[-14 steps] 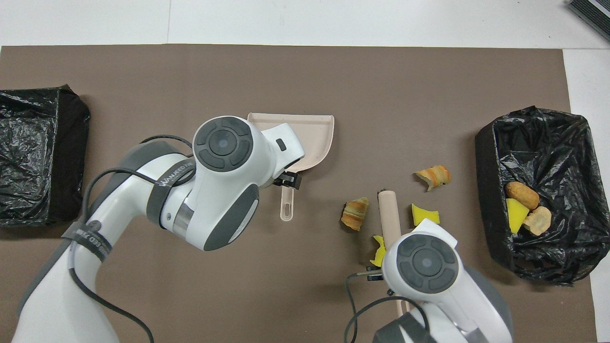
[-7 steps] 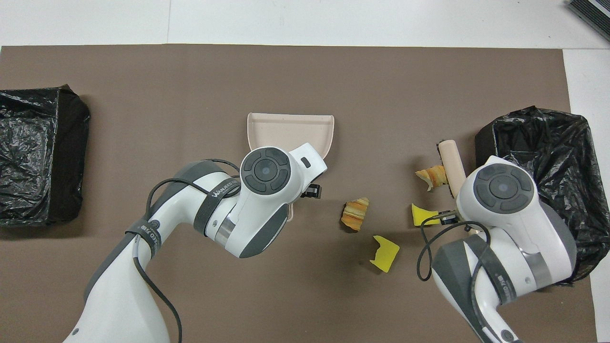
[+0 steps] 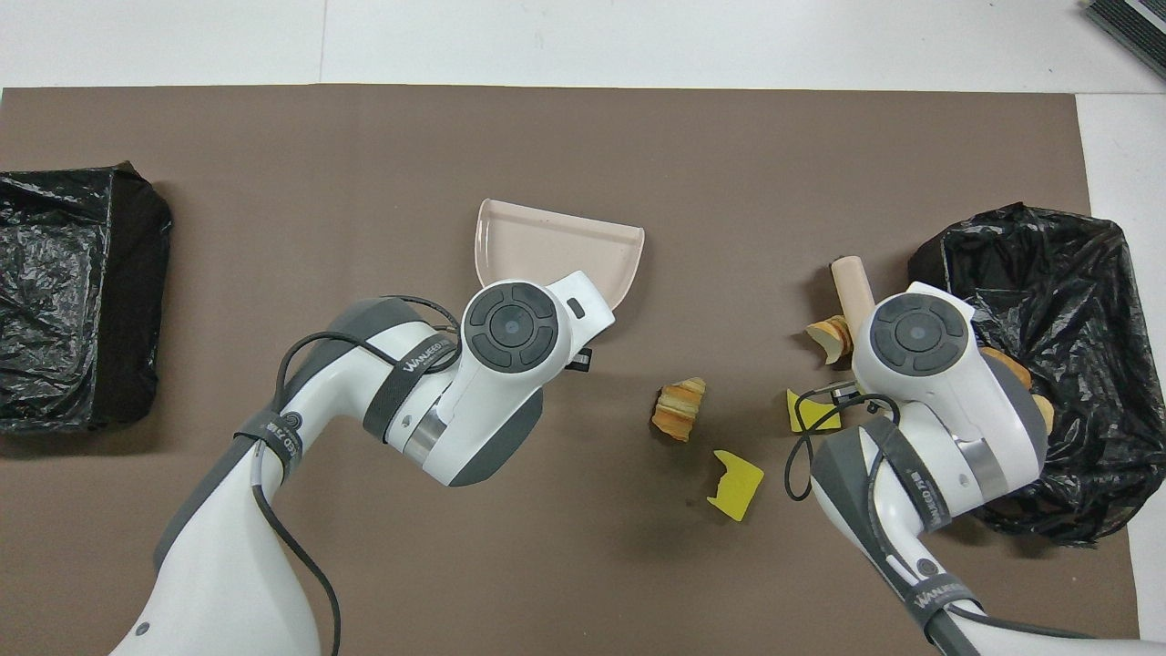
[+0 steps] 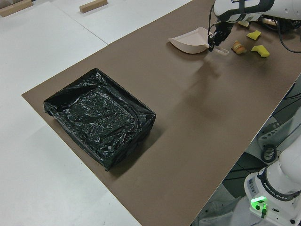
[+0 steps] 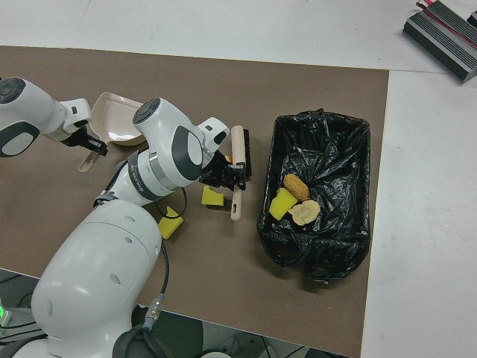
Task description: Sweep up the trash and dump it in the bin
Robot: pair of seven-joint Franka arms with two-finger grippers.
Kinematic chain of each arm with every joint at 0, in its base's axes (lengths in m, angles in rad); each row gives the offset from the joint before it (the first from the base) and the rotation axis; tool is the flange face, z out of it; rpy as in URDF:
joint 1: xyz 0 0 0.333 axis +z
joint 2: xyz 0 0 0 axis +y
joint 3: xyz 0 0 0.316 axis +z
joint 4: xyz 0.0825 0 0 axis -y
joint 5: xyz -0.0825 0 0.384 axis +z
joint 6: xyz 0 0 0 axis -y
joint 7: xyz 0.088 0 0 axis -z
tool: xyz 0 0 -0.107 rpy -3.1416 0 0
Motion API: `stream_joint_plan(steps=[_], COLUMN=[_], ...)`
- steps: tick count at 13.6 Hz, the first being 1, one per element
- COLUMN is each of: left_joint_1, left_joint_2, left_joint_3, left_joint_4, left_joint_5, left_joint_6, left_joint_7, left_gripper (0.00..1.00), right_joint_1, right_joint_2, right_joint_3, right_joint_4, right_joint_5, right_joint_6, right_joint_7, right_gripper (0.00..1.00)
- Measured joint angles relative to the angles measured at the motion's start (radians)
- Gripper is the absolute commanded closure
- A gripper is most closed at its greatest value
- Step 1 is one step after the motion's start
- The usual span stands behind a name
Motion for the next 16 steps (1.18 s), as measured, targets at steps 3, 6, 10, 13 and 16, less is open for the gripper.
stream_joint_plan(steps=[3, 6, 10, 13, 16], left_joint_1=[0.029, 0.054, 0.068, 0.084, 0.086], left_joint_2=[-0.051, -0.104, -0.112, -0.120, -0.141], left_joint_3=[0.008, 0.013, 0.015, 0.015, 0.014], left_joint_4=[0.003, 0.001, -0.002, -0.025, -0.059], left_joint_5=[0.007, 0.007, 0.008, 0.008, 0.009], left_joint_6=[-0.129, -0.260, -0.322, -0.334, -0.334], left_joint_7=[0.245, 0.474, 0.712, 0.848, 0.980], left_gripper=[1.00, 1.00, 1.00, 1.00, 1.00], right_joint_1=[0.073, 0.147, 0.223, 0.216, 0.132], right_joint_2=[-0.004, -0.013, -0.022, -0.083, -0.174], right_joint_3=[0.003, 0.005, 0.009, 0.004, -0.002], right_joint_4=[0.000, 0.000, 0.026, 0.054, 0.022], right_joint_5=[0.114, 0.242, 0.362, 0.362, 0.334], right_joint_6=[-0.019, -0.027, -0.071, -0.213, -0.280], right_joint_7=[0.006, 0.047, 0.055, -0.015, -0.061], right_gripper=[1.00, 1.00, 1.00, 1.00, 1.00])
